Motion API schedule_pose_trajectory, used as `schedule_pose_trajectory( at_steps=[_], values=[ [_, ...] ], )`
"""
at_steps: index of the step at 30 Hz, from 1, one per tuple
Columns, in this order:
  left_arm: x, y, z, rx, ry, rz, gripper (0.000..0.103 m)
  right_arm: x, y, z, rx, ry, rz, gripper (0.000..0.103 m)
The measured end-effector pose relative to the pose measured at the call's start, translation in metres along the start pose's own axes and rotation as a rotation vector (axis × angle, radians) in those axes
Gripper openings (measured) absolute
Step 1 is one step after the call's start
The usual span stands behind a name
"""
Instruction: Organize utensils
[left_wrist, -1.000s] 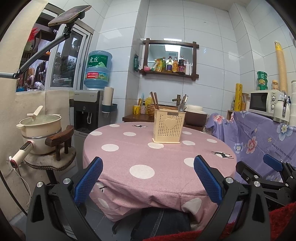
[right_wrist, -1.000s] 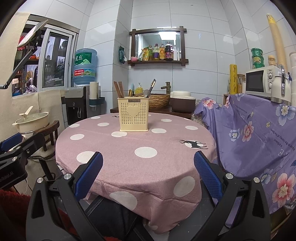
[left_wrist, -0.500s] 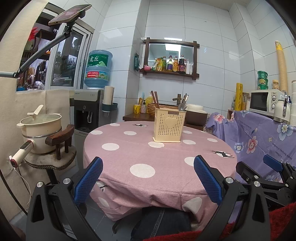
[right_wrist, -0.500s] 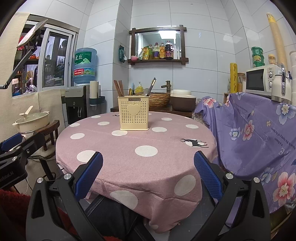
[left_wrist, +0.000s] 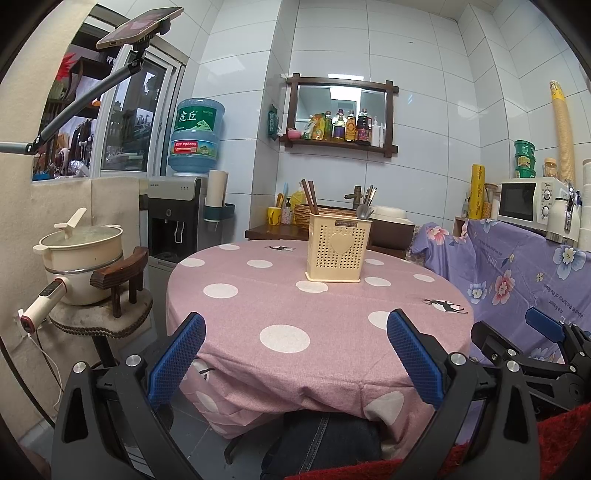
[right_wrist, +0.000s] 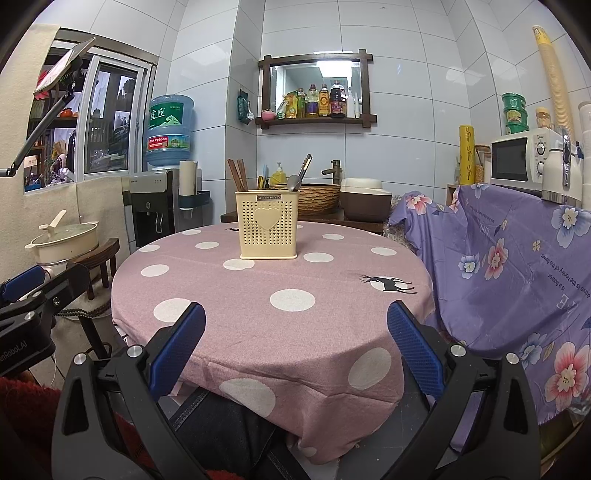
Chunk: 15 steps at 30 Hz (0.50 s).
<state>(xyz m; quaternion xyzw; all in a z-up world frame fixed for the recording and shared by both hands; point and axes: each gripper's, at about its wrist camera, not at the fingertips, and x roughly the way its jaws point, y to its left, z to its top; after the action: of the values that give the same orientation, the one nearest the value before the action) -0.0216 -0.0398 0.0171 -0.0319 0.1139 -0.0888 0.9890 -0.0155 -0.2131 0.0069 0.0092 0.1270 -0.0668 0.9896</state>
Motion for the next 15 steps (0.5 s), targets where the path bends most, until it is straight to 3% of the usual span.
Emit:
schedule_pose_trajectory(
  at_steps=[15],
  values=[
    [0.0020, 0.0034, -0.0058, -0.005, 0.028, -0.020, 0.098, 0.0005, 0.0002, -0.0014, 0.000, -0.001, 0.000, 0.097]
  ],
)
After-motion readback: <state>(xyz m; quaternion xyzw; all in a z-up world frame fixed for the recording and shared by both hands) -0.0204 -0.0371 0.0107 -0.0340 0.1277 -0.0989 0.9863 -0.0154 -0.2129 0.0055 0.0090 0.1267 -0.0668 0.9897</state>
